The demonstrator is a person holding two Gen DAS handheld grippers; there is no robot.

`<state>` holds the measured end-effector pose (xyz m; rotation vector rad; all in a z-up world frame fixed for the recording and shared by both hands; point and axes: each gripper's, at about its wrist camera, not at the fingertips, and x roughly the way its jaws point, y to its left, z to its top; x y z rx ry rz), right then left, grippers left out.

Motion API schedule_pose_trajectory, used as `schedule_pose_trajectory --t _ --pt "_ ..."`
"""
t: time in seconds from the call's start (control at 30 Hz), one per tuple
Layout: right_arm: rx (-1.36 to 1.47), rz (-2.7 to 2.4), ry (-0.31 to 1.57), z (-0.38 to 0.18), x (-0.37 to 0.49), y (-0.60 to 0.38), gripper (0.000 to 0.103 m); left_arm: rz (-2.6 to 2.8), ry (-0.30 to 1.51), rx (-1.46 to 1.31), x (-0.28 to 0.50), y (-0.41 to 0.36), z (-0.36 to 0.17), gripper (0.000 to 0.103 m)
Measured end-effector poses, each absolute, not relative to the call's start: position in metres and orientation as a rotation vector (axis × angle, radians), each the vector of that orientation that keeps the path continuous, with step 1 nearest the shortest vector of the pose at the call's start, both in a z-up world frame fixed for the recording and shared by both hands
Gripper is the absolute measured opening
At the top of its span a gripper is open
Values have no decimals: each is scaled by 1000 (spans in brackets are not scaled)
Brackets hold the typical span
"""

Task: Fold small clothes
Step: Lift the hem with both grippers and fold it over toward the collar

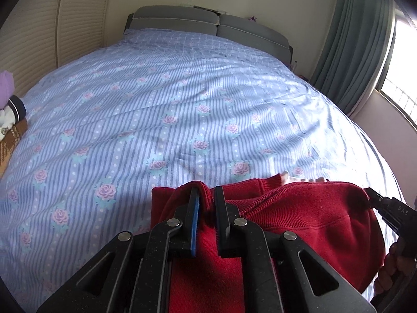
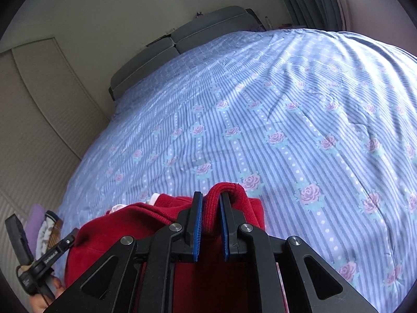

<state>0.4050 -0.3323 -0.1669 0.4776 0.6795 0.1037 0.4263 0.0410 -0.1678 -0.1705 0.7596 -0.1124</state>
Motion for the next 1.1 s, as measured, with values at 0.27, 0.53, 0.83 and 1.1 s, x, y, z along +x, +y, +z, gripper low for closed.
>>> schedule_pose_trajectory --t 0.27,0.53,0.83,1.1 --pt "393 62 589 -135 371 -335 61 -85 688 -79 390 44 -139 59" --pt "223 48 645 -135 379 -327 61 -171 841 -60 424 47 -165 59" --pt "191 85 789 -167 419 -324 51 -201 921 -80 443 42 -186 43" --pt "210 39 649 -147 401 -318 11 -122 831 -157 438 56 -175 18"
